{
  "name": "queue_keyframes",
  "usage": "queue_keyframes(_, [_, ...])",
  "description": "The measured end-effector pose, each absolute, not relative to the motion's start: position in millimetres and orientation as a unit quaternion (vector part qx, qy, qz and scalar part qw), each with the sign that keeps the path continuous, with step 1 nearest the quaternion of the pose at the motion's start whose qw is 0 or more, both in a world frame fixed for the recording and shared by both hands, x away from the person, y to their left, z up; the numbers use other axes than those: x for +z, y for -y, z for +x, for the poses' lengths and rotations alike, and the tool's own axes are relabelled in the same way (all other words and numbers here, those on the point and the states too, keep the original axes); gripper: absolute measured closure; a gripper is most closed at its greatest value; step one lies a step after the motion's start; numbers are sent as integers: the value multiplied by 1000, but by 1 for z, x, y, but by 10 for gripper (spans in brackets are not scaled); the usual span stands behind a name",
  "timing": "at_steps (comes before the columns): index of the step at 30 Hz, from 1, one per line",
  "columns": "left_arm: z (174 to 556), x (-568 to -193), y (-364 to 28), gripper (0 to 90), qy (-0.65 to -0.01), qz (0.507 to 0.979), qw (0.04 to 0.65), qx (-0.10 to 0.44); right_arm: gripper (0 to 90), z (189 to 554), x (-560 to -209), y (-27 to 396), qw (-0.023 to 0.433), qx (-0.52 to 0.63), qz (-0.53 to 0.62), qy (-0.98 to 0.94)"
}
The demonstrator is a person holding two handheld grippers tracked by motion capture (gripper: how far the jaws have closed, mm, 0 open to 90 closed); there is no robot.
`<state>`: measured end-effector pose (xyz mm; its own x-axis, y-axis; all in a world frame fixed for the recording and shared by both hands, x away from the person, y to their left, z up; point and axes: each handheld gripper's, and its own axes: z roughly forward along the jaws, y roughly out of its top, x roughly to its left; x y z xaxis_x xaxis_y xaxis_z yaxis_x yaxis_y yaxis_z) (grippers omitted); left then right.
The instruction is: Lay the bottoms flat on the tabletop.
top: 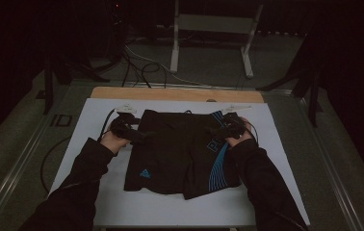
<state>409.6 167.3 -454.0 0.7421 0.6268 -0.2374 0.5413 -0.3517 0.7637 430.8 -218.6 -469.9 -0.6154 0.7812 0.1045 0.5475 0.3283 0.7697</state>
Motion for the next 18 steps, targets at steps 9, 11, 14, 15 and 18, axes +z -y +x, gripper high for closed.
queue_keyframes(9, [380,-456,-170,0,-330,828,451,44,97,406,-471,219,134,421,393,-807])
queue_keyframes(11, [373,-457,-171,0,-325,831,449,46,97,401,-471,221,137,428,388,-805])
queue_keyframes(14, [364,-459,-173,0,-319,833,449,46,98,393,-471,223,134,433,386,-803])
queue_keyframes(15, [360,-460,-174,1,-318,833,450,47,97,390,-472,224,133,433,385,-804])
queue_keyframes(18, [350,-462,-175,0,-310,835,452,47,97,383,-474,224,131,435,379,-806])
